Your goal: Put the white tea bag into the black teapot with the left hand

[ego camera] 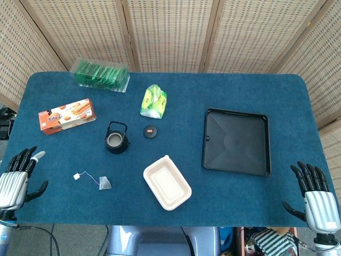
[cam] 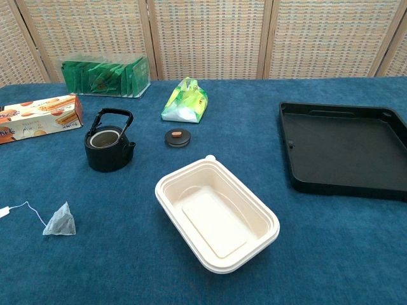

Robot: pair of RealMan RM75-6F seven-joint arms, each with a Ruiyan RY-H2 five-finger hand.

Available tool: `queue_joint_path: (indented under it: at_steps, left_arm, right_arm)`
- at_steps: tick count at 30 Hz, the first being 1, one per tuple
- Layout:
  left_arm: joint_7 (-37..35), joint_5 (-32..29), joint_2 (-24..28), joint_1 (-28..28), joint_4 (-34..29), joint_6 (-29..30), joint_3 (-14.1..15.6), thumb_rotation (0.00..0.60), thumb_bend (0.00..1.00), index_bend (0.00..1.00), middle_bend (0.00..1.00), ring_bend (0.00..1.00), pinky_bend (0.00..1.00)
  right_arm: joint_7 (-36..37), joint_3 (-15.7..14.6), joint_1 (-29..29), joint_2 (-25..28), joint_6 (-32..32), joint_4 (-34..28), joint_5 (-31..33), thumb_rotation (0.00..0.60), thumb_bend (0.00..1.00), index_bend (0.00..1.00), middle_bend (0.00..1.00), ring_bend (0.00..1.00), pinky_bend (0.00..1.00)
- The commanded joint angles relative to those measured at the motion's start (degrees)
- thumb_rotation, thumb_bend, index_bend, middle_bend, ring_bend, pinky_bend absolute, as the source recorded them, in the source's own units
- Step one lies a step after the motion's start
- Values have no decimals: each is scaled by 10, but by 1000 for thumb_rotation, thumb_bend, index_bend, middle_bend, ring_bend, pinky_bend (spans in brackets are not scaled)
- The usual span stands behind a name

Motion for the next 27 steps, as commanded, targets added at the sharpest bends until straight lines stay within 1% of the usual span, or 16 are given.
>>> queue_joint_path:
  at_steps: [1, 7, 9, 10, 11, 14, 18, 24, 27]
  left_arm:
    - [0, 2, 1, -1, 1, -2, 0, 600, 341, 135, 51, 27, 73]
    - [3, 2, 3, -5, 0, -7, -5, 600, 341, 135, 52, 33, 74]
    - [4, 2, 5, -8, 0, -9, -7, 600, 341, 135, 83, 77, 89]
    - [6, 2, 5, -10, 1, -12, -8, 600, 342, 138, 128, 136, 132]
    - [7, 2, 6, -12, 2, -15, -8, 600, 341, 150, 185, 205, 203]
    - [11, -4, 8, -22, 10, -34, -11, 600, 341, 181, 314, 344, 376]
    - [21, -10, 11, -40, 17, -68, -11, 600, 342, 248, 465, 486, 491]
    - [41, -24, 4, -70, 20, -114, -18, 600, 343, 341, 618, 615, 599]
    - [51, -32, -1, -83, 26, -137, -19, 600, 351, 361, 659, 648, 621]
  right_arm:
    - [0, -1, -1, 0, 0, 1, 0, 600, 16, 137, 125, 0, 46]
    - [0, -1, -2, 0, 2, 1, 1, 600, 16, 138, 125, 0, 46]
    - [-1, -1, -2, 0, 2, 1, 0, 600, 16, 137, 125, 0, 45]
    - [-2, -1, -2, 0, 2, 0, 0, 600, 16, 137, 125, 0, 46]
    - [-2, -1, -2, 0, 2, 0, 0, 600, 16, 137, 125, 0, 46]
    - [-3, -1, -3, 0, 3, -1, 1, 600, 16, 138, 125, 0, 45]
    - [-4, -2, -6, 1, 5, -2, 2, 600, 16, 137, 125, 0, 45]
    - [-4, -4, -11, 2, 9, -2, 5, 600, 16, 137, 125, 0, 45]
    - [-5, -4, -13, 3, 10, -2, 6, 600, 16, 138, 125, 0, 45]
